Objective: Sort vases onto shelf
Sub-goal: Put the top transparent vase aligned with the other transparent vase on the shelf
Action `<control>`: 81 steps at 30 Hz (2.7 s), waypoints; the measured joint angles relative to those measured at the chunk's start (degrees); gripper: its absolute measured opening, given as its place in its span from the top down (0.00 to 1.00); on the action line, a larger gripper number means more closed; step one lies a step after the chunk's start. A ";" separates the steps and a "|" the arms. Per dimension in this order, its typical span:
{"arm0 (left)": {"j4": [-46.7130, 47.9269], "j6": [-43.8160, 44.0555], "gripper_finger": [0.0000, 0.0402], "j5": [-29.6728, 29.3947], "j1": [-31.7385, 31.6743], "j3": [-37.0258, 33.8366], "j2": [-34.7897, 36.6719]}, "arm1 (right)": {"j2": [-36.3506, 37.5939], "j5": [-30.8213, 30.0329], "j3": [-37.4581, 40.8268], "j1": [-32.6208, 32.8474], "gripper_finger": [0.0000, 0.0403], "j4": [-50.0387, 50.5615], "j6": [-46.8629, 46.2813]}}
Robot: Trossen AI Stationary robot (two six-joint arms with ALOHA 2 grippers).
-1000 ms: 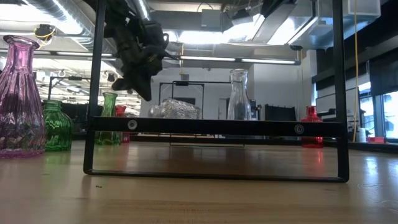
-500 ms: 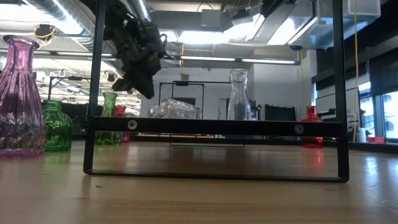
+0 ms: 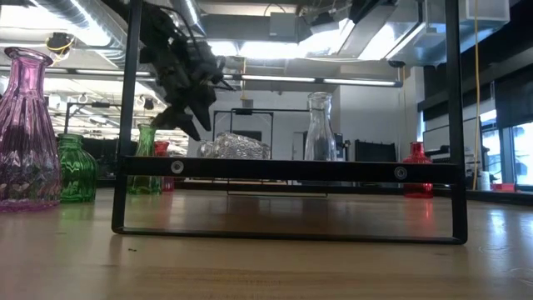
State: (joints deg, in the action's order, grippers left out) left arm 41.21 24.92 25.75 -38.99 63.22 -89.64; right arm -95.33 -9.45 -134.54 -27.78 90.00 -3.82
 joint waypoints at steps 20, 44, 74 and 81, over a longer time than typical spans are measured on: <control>-0.98 0.07 0.63 3.83 0.12 0.00 -1.66 | 0.00 0.00 0.00 -0.01 0.81 0.01 0.03; -2.75 3.08 0.68 5.80 2.85 -0.07 -6.87 | 0.00 0.04 0.00 0.00 0.81 0.01 0.07; -4.98 2.91 0.84 1.77 2.11 -0.07 -6.52 | -0.02 0.04 0.00 0.00 0.81 0.01 0.07; -3.86 1.69 0.90 2.21 2.61 -0.07 -5.42 | -0.01 0.06 0.00 0.00 0.81 0.01 0.10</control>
State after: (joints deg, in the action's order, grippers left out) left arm 37.34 26.61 27.97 -36.38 63.16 -95.07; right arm -95.34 -9.40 -134.54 -27.78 90.02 -3.73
